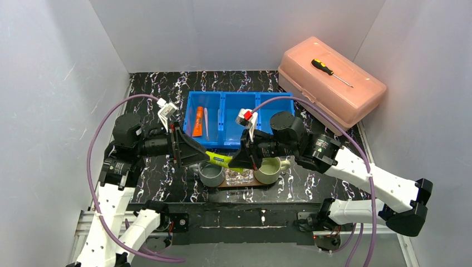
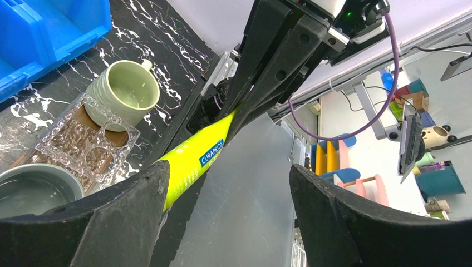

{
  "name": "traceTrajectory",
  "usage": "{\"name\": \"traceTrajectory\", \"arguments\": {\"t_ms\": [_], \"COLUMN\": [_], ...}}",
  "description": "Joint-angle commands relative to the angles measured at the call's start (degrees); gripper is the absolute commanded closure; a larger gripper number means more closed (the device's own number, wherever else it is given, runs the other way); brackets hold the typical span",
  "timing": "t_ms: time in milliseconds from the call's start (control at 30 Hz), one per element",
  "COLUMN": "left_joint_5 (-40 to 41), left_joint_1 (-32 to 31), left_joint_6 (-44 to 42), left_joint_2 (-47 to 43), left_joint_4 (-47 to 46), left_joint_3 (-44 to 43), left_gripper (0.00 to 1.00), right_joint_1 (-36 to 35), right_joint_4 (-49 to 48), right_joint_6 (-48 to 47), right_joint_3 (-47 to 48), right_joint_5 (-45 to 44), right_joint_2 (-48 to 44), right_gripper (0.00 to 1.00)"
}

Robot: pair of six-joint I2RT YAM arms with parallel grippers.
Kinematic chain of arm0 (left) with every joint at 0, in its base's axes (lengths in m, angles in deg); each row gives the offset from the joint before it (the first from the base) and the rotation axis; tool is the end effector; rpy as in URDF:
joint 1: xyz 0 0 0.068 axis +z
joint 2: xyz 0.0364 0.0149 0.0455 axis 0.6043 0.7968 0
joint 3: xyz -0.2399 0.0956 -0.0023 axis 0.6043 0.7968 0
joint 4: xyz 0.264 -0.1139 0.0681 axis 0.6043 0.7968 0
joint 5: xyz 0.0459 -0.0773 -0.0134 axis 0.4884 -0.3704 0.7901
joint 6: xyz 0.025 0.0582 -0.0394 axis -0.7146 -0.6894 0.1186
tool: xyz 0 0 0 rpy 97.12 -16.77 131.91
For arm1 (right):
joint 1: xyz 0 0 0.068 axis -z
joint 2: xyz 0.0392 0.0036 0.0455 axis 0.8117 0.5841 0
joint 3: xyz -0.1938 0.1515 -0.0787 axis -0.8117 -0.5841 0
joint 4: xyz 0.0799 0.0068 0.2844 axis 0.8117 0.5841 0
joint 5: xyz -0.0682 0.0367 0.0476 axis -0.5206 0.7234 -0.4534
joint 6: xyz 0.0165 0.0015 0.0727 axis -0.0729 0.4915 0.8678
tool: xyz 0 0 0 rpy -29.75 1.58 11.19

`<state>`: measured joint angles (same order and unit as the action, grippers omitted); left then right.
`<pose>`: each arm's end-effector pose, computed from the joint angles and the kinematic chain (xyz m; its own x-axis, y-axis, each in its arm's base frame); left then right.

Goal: Prepare toiletry sets of a toothbrush and toothpaste on the tray

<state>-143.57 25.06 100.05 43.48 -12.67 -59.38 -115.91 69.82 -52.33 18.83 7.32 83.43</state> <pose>0.1711 -0.0947 0.4089 -0.6227 -0.0875 -0.7775 0.7502 0.2154 -0.6251 0.1307 0.2884 0.3841 -0.4191 -0.2095 -0.8834 -0.9005 0.2205 0.3749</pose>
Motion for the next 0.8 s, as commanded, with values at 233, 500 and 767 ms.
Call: {"name": "traceTrajectory", "arguments": {"t_ms": [233,500,767], "left_joint_5": [-1.4,9.3,12.1], "left_joint_1": [-0.4,-0.4,-0.4], "left_joint_6": [-1.1,-3.7,-3.1], "left_joint_2": [-0.9,-2.0,-3.1], "left_joint_4": [1.3,7.7,8.1], "left_joint_3": [3.3,-1.1,-2.1], "left_gripper": [0.23,0.16,0.11], "right_joint_1": [0.0,-0.1,-0.1], "right_joint_4": [-9.4,-4.2,-5.8], "right_joint_6": [1.9,-0.8,-1.4], "right_joint_3": [6.0,6.4,3.6], "right_joint_5": [-0.3,0.8,7.4], "right_joint_2": [-1.0,-0.9,-3.2], "right_gripper": [0.99,0.99,0.99]}}
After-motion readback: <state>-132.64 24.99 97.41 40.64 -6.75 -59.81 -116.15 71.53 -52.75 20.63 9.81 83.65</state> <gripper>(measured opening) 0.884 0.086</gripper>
